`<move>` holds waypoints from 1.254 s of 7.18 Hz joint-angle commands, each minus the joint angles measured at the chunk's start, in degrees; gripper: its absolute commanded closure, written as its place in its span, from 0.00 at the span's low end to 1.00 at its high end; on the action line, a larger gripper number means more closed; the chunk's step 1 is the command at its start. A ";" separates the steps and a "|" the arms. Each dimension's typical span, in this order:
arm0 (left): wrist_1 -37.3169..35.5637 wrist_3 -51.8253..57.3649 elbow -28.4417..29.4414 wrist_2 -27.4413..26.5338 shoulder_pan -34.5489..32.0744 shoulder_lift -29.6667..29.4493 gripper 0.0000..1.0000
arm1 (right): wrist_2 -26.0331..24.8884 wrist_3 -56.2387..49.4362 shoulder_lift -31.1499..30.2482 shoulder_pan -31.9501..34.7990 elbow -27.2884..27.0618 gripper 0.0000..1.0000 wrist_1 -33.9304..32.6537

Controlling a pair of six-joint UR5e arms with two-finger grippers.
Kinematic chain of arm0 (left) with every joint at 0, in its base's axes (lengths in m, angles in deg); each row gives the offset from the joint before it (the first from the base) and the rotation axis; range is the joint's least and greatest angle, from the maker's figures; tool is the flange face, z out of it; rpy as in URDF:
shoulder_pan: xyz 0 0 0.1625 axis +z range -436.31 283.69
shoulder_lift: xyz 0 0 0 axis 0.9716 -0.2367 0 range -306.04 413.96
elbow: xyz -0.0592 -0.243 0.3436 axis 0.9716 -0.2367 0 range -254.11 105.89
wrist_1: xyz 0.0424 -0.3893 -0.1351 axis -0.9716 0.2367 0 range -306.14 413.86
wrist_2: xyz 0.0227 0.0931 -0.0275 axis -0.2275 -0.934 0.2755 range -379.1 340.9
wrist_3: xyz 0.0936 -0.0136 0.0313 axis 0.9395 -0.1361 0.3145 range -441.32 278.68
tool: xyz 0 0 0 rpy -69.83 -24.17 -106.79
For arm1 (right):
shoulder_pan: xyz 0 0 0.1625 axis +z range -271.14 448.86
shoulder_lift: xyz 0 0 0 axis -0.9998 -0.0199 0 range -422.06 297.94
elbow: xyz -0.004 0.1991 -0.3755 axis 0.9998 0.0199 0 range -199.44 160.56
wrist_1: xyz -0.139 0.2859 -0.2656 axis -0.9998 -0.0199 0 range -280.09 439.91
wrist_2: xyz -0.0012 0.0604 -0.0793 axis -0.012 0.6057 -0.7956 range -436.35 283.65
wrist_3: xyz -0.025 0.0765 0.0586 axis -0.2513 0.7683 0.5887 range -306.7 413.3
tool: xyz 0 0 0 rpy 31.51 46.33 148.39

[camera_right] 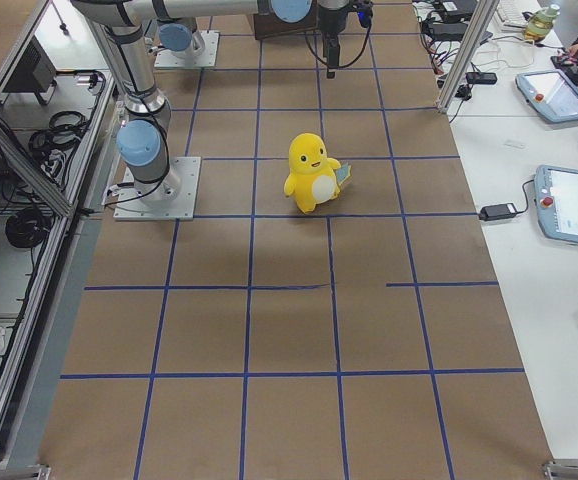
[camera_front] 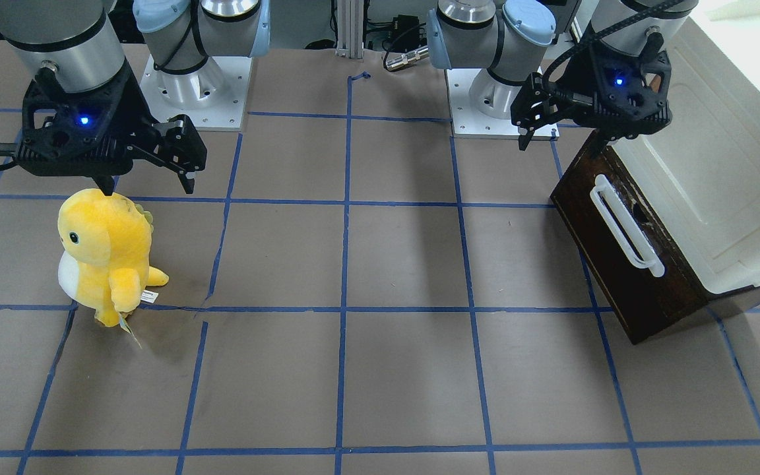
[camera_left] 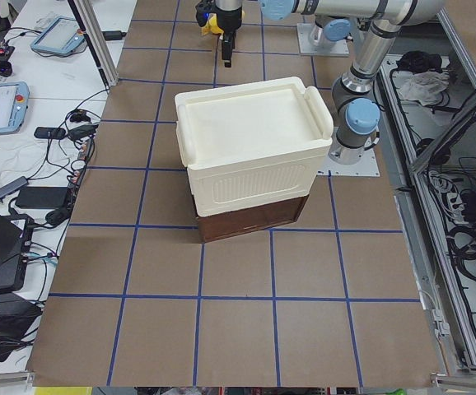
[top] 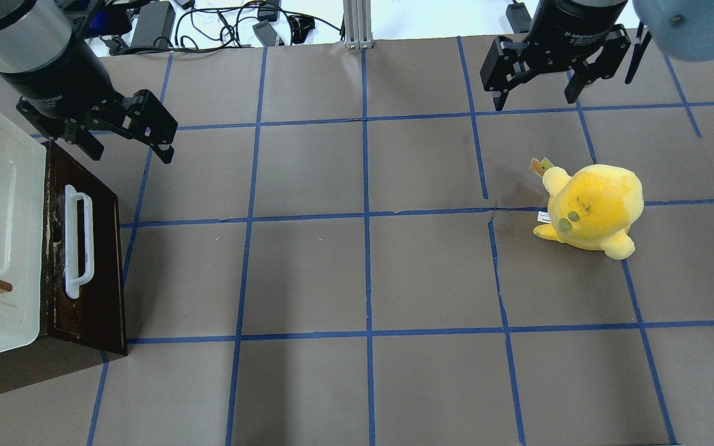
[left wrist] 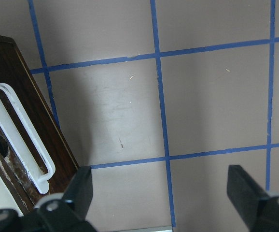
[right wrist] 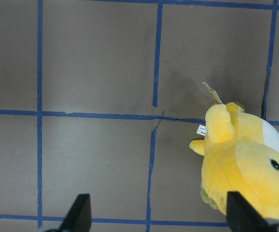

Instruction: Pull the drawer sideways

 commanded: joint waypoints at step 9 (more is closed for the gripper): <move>-2.97 -0.97 -0.06 -0.62 0.09 -0.70 0.00 | 0.01 0.04 0.00 0.00 0.00 0.00 0.00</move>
